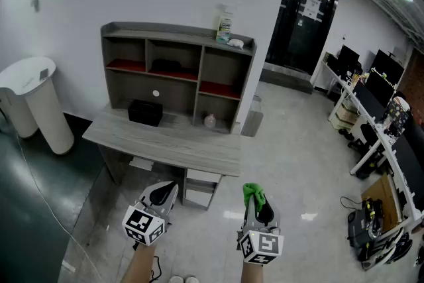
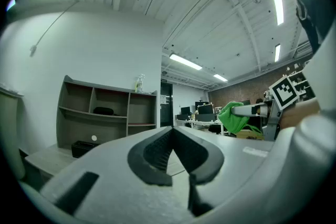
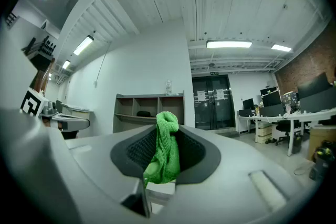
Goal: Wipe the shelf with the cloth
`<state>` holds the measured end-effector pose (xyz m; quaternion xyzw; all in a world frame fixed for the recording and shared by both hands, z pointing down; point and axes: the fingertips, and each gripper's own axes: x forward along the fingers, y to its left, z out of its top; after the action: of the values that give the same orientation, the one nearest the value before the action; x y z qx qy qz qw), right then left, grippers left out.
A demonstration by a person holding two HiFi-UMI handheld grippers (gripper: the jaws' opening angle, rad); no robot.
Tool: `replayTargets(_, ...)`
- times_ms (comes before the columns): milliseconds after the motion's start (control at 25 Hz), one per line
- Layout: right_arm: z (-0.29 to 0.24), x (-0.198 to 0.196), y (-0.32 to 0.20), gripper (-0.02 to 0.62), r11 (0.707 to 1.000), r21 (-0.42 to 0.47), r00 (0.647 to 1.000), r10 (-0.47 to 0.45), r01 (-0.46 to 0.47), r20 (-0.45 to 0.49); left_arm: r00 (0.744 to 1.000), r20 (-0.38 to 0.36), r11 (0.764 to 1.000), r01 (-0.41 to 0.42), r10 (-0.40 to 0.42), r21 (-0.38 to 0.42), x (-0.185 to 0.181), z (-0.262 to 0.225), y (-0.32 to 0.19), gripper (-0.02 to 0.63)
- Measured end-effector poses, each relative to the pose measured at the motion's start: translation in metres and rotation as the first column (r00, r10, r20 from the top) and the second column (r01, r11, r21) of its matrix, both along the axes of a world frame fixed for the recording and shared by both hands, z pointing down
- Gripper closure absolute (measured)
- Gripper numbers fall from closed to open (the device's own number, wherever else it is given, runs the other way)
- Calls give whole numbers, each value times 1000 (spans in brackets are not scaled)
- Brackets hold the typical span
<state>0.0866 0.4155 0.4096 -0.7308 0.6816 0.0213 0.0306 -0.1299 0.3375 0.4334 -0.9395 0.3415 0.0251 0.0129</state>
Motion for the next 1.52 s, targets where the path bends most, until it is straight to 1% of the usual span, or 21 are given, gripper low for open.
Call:
replayTargets(400,1,-2,-6,489,1000,-8,1000,8,-8,4,1000,3,1000,-8,8,-13,-2,3,-8,607)
replayTargets(600,2,-3,-10,486,1000,1,999,12,-12,36,1000,0,1000,-21,21,-18,-3,7,-13,607)
replayTargets(880,6,-11,-17,485,999,-1,999,39,-39,24,999,-14,999,-40,39,-22,-11,12,-25,607)
replayTargets(1040,13,-10,-30,485,999,-2,999,45,-45,28,999,-5,998,-48,48,-31,-11,21,-38,607)
replayTargets(1160,19,-4,-52,485,999,-5,998,53,-53,35,999,-4,998,-45,45,-40,-8,28,-59,607)
replayTargets(1280,21,5,-84,485,999,6,998,53,-53,42,999,6,998,-40,40,-41,-3,34,-88,607)
replayTargets(1400,23,18,-126,485,999,19,998,48,-48,40,1000,10,999,-27,27,-35,5,37,-126,607)
replayTargets(1520,23,33,-180,485,999,33,999,39,-41,36,1000,23,1000,-7,8,-30,14,41,-172,607)
